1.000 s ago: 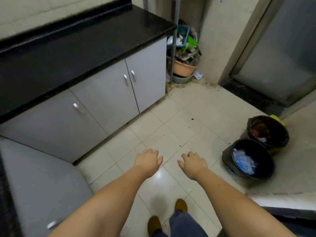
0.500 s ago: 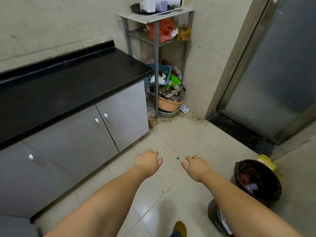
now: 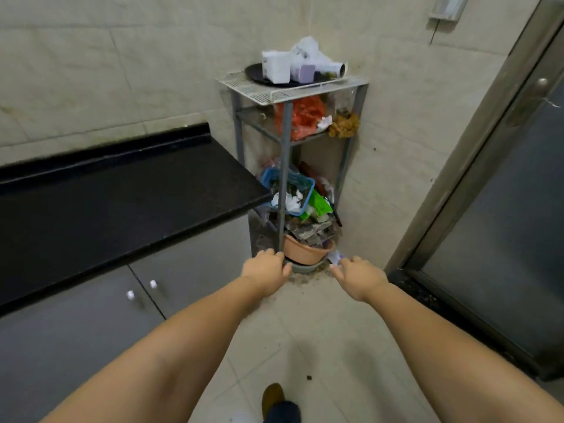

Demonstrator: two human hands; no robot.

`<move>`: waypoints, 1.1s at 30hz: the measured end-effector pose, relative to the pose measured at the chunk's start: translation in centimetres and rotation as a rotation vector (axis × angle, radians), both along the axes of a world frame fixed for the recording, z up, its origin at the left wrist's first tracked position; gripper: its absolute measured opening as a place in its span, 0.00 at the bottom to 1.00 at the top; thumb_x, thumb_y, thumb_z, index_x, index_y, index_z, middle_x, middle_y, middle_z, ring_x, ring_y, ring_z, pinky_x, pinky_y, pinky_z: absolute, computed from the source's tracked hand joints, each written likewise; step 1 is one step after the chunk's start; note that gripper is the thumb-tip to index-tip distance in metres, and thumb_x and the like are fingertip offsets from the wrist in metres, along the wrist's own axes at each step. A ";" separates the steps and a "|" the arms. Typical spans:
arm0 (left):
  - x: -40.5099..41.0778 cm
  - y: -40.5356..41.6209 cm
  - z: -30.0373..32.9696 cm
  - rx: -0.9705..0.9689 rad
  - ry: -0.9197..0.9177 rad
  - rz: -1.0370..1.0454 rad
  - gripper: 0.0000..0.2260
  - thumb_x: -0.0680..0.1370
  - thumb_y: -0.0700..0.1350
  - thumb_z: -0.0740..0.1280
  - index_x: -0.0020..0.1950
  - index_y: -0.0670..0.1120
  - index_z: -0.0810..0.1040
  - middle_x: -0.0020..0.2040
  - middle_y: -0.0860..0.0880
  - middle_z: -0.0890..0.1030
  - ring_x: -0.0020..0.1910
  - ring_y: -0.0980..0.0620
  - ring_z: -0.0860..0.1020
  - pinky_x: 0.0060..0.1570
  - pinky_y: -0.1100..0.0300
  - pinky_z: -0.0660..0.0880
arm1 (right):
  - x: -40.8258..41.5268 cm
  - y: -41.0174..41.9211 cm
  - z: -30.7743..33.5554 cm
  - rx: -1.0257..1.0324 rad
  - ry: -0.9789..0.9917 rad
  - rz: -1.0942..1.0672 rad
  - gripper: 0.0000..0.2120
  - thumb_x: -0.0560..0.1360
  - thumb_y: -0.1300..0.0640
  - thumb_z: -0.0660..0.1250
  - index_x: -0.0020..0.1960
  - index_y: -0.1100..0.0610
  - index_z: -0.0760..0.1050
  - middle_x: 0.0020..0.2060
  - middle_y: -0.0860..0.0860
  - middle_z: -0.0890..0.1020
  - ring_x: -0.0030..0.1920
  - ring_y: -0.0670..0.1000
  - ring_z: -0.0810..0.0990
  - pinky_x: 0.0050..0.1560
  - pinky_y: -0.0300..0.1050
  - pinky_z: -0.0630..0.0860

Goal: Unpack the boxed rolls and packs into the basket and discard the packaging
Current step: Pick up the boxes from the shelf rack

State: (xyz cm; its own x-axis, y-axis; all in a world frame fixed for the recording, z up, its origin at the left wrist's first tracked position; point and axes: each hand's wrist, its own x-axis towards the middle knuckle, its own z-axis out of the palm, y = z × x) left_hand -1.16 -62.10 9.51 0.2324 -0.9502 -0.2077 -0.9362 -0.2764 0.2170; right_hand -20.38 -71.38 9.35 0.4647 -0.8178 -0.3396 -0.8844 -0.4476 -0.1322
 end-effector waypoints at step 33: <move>24.3 -60.4 20.5 -0.591 0.142 0.869 0.34 0.71 0.57 0.67 0.71 0.46 0.58 0.69 0.38 0.61 0.63 0.35 0.68 0.60 0.42 0.71 | 36.7 -60.4 19.8 -0.248 -0.327 0.298 0.32 0.73 0.42 0.61 0.71 0.55 0.57 0.65 0.62 0.66 0.56 0.62 0.74 0.42 0.47 0.69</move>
